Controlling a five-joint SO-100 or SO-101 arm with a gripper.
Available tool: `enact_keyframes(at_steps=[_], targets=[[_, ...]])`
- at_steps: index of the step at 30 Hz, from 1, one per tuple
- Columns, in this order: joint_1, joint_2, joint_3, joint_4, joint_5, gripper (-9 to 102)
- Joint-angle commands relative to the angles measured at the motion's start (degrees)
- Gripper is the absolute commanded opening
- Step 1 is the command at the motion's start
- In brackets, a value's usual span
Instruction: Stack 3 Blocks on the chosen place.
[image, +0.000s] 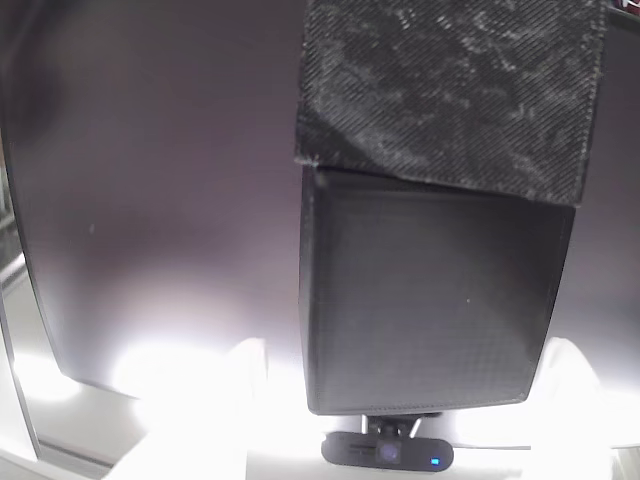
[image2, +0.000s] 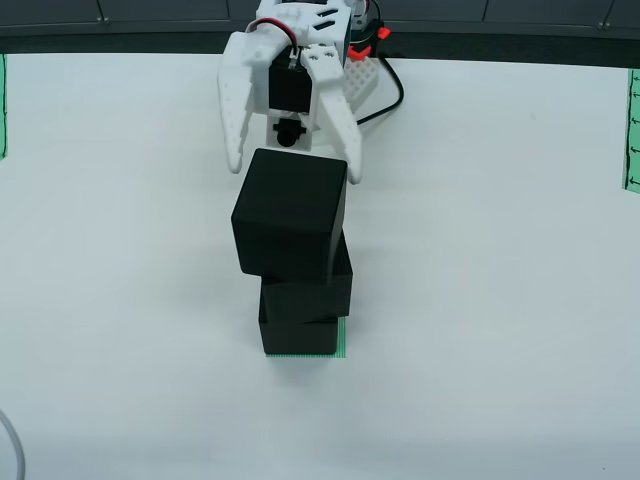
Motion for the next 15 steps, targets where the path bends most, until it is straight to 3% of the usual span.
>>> enact_keyframes(at_steps=[1,7,11,15], targets=[[0.6,5.3,-6.2,15.1,2.6,27],[0.1,11.1,-21.1,44.6,9.3,23],[-1.8,13.8,-27.6,56.4,12.5,20],[-4.7,15.5,-32.2,62.0,16.3,19]])
